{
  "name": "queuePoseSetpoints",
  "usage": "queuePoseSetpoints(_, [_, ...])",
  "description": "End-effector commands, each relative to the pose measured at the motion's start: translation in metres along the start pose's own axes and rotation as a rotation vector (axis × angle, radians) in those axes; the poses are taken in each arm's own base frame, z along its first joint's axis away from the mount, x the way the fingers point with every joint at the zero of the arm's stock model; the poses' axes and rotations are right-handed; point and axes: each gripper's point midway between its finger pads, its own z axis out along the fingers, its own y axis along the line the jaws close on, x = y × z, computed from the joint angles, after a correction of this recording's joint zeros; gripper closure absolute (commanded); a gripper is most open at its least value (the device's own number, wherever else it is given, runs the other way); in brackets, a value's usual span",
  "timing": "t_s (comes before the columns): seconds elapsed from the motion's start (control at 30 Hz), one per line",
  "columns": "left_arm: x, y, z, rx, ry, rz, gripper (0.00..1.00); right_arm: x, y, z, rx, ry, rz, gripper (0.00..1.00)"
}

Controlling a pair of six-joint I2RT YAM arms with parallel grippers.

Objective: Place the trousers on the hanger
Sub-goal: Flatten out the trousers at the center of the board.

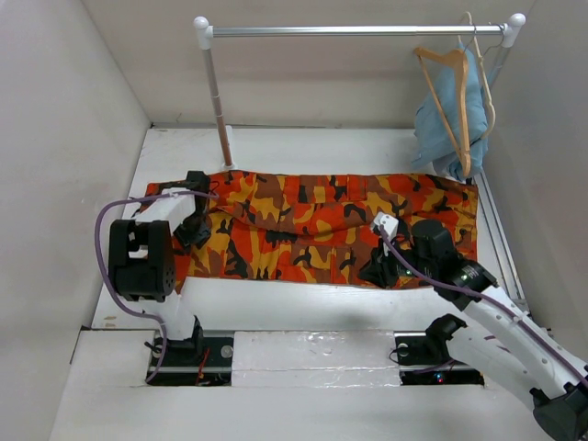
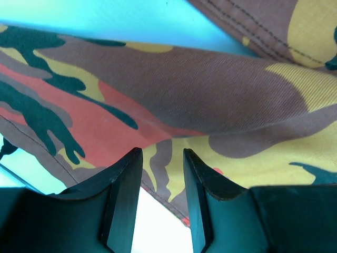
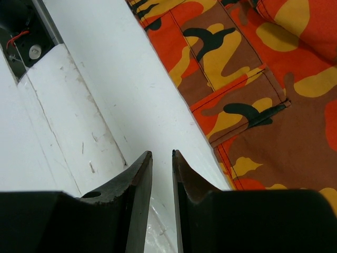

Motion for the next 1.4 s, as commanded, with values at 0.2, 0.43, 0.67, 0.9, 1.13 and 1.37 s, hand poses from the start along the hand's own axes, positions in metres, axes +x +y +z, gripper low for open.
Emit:
queuePoseSetpoints(0.2, [-0.027, 0.003, -0.005, -0.062, -0.067, 0.021, 0.66, 0.002, 0.003, 0.002, -0.025, -0.012, 0.007, 0.73])
queuePoseSetpoints(0.43, [-0.020, 0.020, 0.010, -0.175, -0.050, 0.077, 0.69, 0.002, 0.001, 0.001, -0.011, -0.013, 0.008, 0.73])
queuePoseSetpoints(0.67, [-0.030, 0.029, 0.003, -0.209, -0.094, 0.096, 1.00, 0.003, 0.000, 0.003, -0.011, -0.005, 0.012, 0.73])
queuePoseSetpoints(0.9, [-0.064, 0.029, -0.030, -0.195, -0.186, 0.097, 1.00, 0.005, -0.002, 0.005, -0.011, 0.005, 0.010, 0.73])
queuePoseSetpoints(1.13, [-0.141, -0.018, -0.081, -0.045, -0.312, 0.059, 1.00, 0.006, -0.004, 0.008, -0.006, 0.017, 0.014, 0.73])
queuePoseSetpoints(1.37, [-0.174, -0.053, -0.045, -0.146, -0.281, 0.123, 0.66, 0.012, -0.005, 0.003, 0.017, 0.053, 0.043, 0.69])
